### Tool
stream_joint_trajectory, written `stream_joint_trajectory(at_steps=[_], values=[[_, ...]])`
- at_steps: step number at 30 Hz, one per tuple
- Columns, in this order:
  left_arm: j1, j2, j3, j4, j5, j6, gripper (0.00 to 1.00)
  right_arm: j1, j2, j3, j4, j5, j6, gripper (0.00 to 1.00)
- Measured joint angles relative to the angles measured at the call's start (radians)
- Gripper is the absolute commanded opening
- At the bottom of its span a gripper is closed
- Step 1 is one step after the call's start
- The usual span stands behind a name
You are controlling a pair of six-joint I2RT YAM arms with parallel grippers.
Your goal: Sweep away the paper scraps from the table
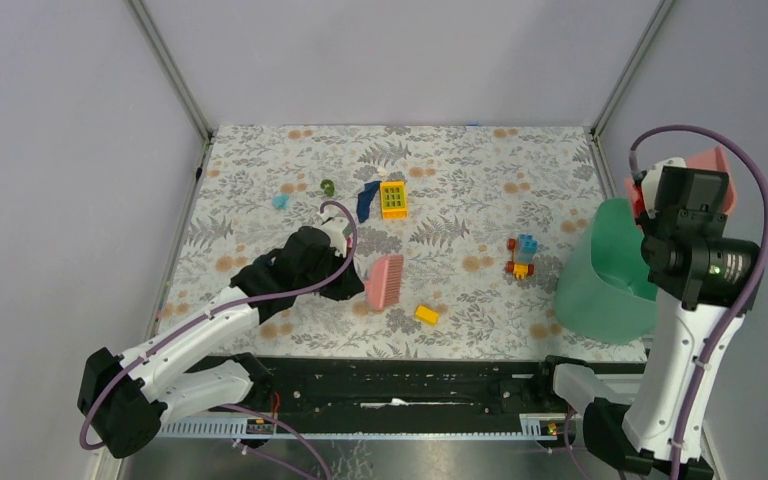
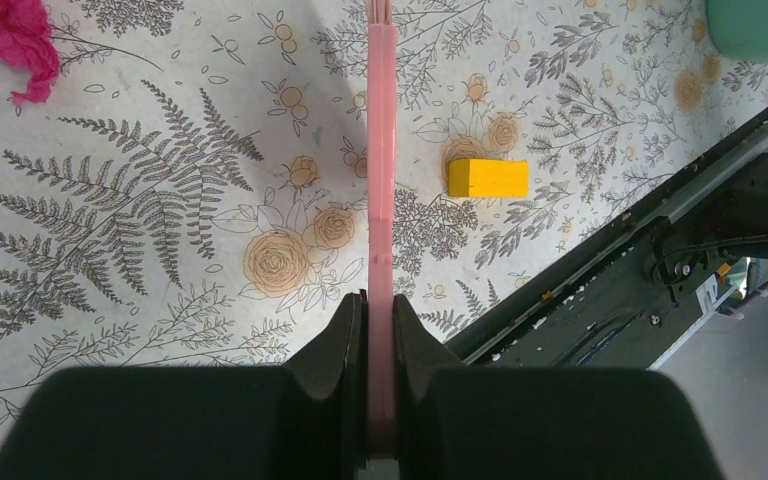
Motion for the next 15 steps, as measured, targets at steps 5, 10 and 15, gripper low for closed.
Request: stream_joint_trajectory(at_steps=[5,10,15], values=[[0.000,0.000,0.000,0.000,0.015,0.000,0.00,-0.003,-0.076,-0.064,0.003,0.124,-0.102,0.00],[0.000,-0.001,0.000,0.000,0.018,0.000,0.00,-0.008,-0.141,-0.238,-0.006,0.225,-0.233,0.00],[0.000,-0.001,0.000,0.000,0.018,0.000,0.00,-0.008,-0.098,-0.261,-0.019,0.297,-0.369,0.00]])
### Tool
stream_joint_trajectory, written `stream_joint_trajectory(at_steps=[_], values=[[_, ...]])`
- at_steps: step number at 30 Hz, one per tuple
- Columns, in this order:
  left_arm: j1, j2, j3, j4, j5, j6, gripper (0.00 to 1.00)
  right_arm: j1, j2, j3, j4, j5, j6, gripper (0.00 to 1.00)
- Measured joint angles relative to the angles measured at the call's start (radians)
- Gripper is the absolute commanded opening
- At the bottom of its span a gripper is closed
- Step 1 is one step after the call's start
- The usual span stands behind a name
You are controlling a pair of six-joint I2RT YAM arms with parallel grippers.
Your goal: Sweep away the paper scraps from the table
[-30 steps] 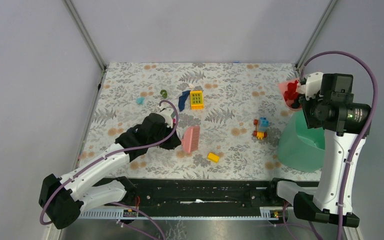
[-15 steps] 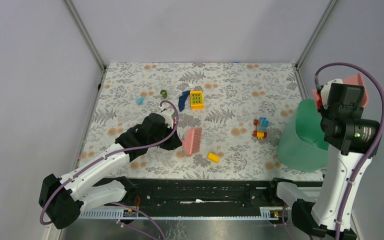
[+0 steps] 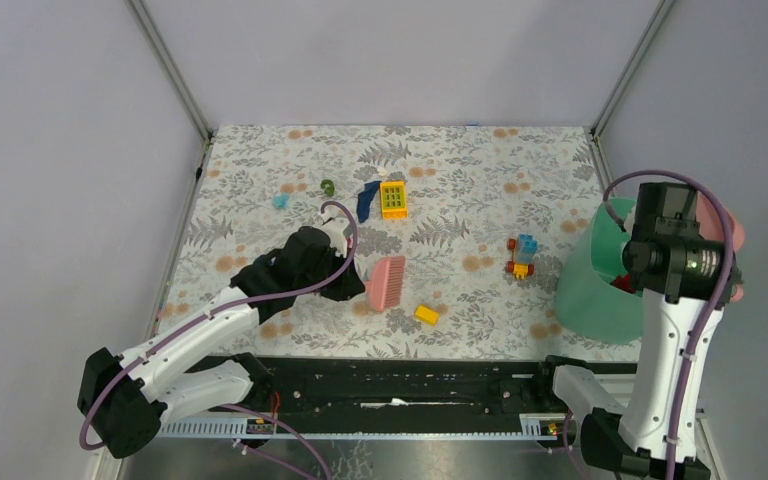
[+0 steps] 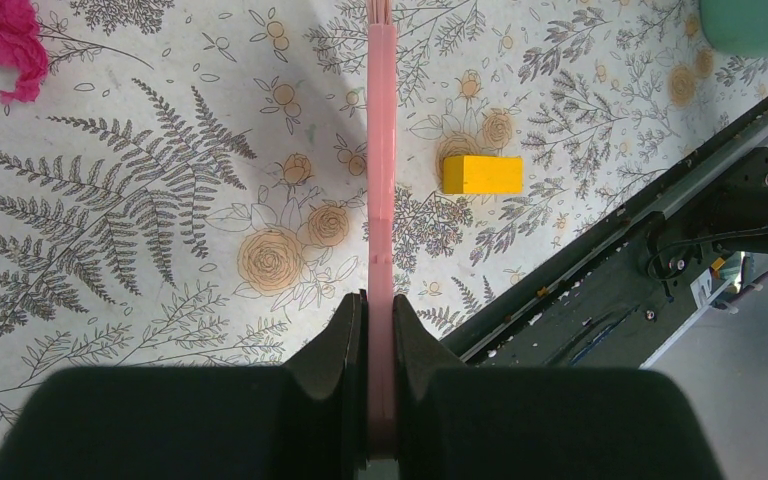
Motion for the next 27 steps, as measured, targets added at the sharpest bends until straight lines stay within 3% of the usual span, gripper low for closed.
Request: stream_joint_trajectory(at_steps=[5,20,27], values=[[0.001,0.000,0.000,0.000,0.000,0.000,0.00,0.000,0.086,0.133,0.021,0.041,-0.097,0.00],[0.012,0.000,0.000,0.000,0.000,0.000,0.00,0.000,0.096,0.099,0.029,0.060,-0.173,0.00],[0.014,0.006,0.000,0.000,0.001,0.000,0.00,-0.001,0.251,0.401,0.083,-0.022,-0.153,0.00]])
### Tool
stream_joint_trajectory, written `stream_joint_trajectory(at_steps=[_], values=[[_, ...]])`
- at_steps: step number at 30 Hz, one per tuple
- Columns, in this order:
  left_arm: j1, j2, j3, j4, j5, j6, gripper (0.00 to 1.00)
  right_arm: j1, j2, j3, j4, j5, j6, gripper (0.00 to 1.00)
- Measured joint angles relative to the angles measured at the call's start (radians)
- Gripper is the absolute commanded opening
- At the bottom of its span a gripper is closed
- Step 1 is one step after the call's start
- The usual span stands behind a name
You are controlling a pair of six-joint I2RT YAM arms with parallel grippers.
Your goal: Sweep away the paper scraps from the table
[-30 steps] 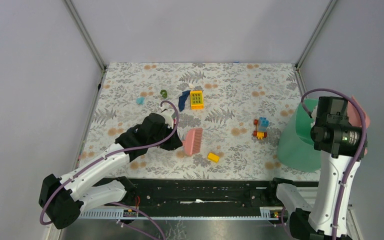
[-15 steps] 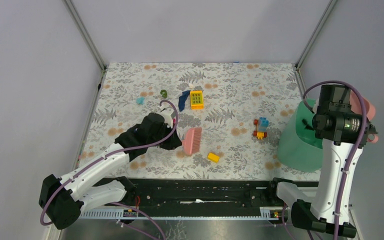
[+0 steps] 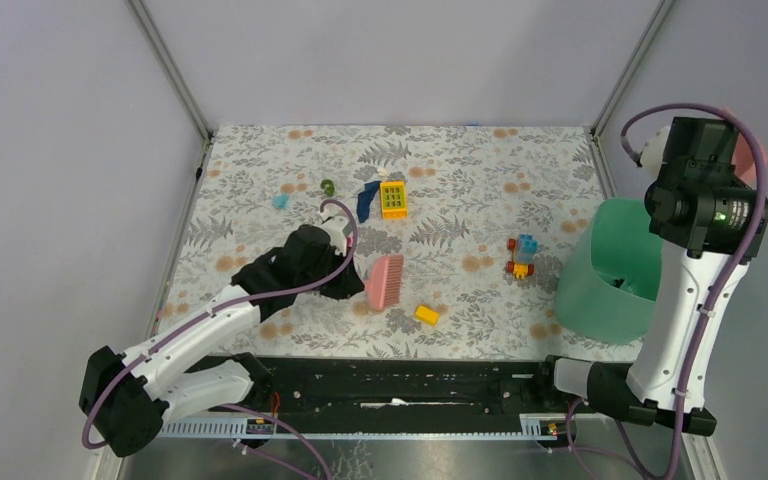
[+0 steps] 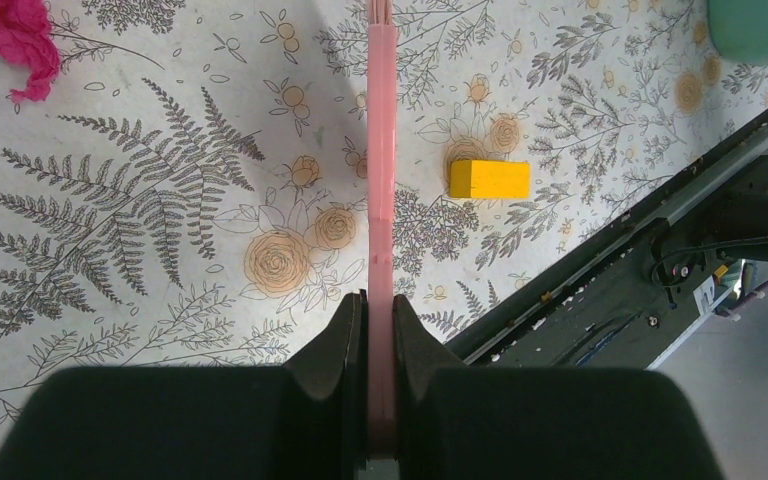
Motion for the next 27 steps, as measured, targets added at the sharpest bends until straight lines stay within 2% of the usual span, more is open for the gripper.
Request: stream_joint_trajectory(at_steps=[2,7,11,14,17,21,27], values=[[0.000,0.012,0.003,0.000,0.000,0.000,0.00,0.000,0.034,0.076,0.014,-0.043,0.011,0.00],[0.000,0.035,0.026,-0.008,0.004,-0.003,0.00,0.000,0.079,0.135,0.019,-0.179,0.061,0.00],[0.000,0.057,0.106,-0.056,-0.006,0.006,0.00,0.000,0.164,0.230,-0.024,-0.374,0.162,0.00],[0.000,0.075,0.195,-0.111,-0.022,0.028,0.00,0.000,0.200,0.235,-0.025,-0.539,0.229,0.00],[0.000,0.103,0.303,-0.184,-0.057,0.053,0.00,0.000,0.184,0.145,0.019,-0.719,0.286,0.00],[0.000,0.154,0.430,-0.294,-0.136,0.077,0.00,0.032,0.111,-0.078,0.129,-0.909,0.357,0.00],[-0.001,0.200,0.544,-0.465,-0.313,0.084,0.00,0.262,0.075,-0.392,0.278,-0.992,0.398,0.00]])
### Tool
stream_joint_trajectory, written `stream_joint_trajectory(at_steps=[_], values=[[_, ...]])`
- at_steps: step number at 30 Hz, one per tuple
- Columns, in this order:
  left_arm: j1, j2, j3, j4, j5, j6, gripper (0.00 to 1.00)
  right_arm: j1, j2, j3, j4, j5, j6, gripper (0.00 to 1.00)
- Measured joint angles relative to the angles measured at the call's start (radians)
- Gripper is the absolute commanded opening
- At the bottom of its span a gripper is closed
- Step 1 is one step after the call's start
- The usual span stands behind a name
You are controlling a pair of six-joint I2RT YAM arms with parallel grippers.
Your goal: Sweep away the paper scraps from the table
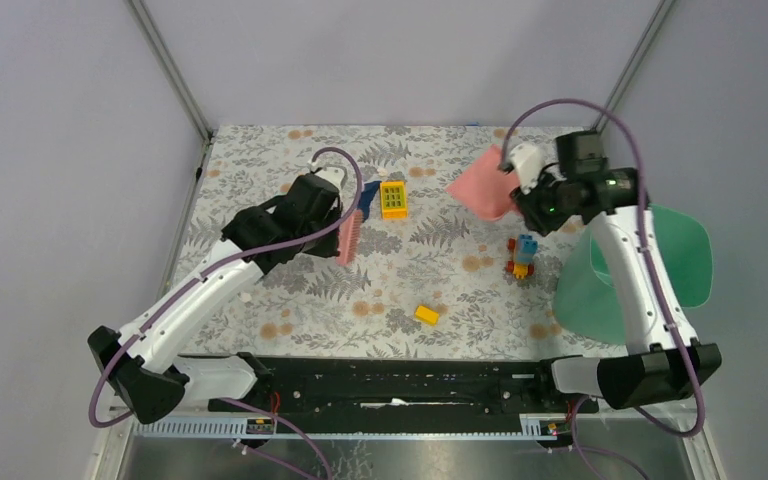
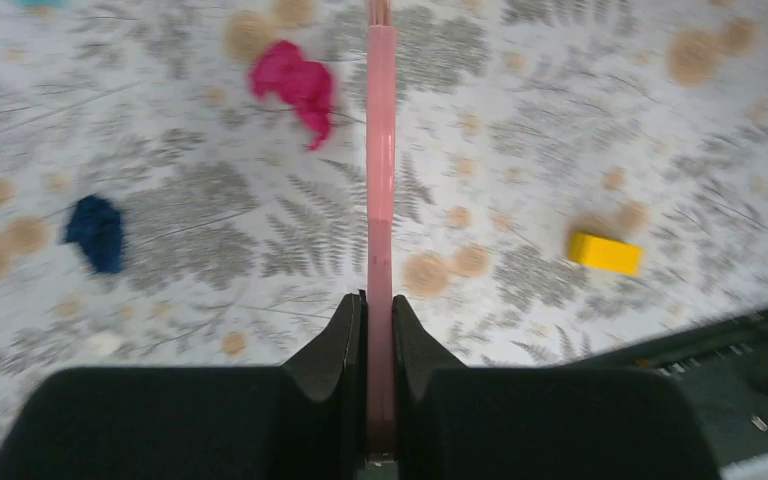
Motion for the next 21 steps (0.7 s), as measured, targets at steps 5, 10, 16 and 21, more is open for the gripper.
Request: stream_joint_trajectory(at_steps=[5,10,16,21], values=[[0.000,0.052,0.101,-0.153,-0.246,-0.019,0.00,0.163,0.025,-0.194,0.083,-0.039,0.039,0.00],[0.001,0.204,0.224,-0.317,-0.498,-0.063,0.00,0.273,0.049,-0.336,0.158,-0.075,0.079,0.00],[0.030,0.464,0.251,-0.463,-0.698,-0.137,0.00,0.432,0.116,-0.417,0.230,-0.077,0.127,0.00],[0.124,0.601,0.199,-0.474,-0.704,-0.168,0.00,0.599,0.182,-0.458,0.262,-0.079,0.142,0.00]])
